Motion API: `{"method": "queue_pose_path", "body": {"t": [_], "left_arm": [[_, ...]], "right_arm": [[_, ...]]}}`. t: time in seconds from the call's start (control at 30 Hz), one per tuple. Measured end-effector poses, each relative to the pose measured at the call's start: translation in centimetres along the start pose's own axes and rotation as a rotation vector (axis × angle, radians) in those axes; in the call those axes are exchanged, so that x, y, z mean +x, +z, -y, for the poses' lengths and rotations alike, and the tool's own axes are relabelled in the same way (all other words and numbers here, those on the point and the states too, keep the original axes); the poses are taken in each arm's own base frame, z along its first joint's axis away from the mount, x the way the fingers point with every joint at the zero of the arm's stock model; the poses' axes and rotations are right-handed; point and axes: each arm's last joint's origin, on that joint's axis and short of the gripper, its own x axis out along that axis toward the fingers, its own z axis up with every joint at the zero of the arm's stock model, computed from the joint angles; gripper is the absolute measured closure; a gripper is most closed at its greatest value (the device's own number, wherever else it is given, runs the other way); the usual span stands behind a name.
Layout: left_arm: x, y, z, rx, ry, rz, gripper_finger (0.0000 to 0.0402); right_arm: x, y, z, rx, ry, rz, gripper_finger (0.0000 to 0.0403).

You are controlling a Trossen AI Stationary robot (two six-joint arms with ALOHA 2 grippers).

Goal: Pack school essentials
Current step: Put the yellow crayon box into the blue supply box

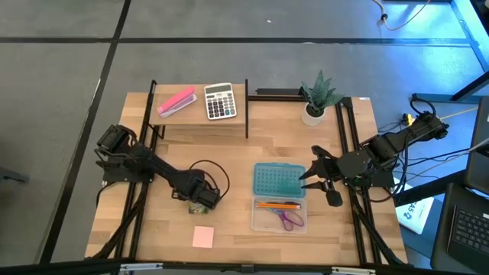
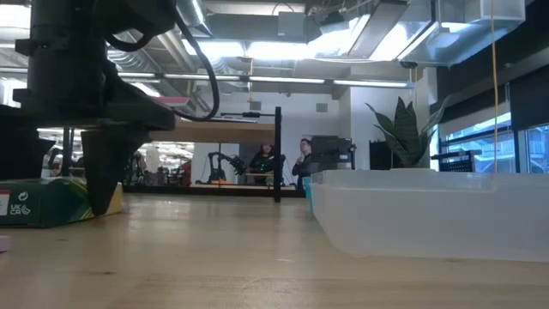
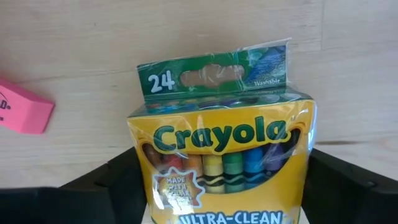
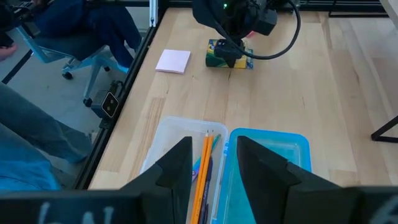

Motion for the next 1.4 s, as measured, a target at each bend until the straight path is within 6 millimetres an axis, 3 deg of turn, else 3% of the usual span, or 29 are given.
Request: {"method": "queue_pose_path", "body": {"t": [0.37, 0.67, 1.03, 1.4], "left_arm": [[-0.1, -0.2, 0.0, 0.015, 0.007, -0.018, 0.0087], [-1.7, -0.1, 1.7, 0.156, -0.068, -0.007, 0.0089], [-4.3, 0.4, 4.4, 0.384, -0.202, 0.081, 0.009], [-8.9, 0.9, 8.0, 0.688, -0.398, 0.266, 0.0089]], "right_arm": [[0.0, 0.0, 0.0, 0.0, 0.0, 0.0, 0.0274], [0.0, 0.0, 0.0, 0.0, 0.0, -0.001, 0.0274], [0.0, 0.0, 0.0, 0.0, 0.0, -0.001, 0.0274], [0.0, 0.0, 0.0, 0.0, 0.0, -0.001, 0.0274]]}}
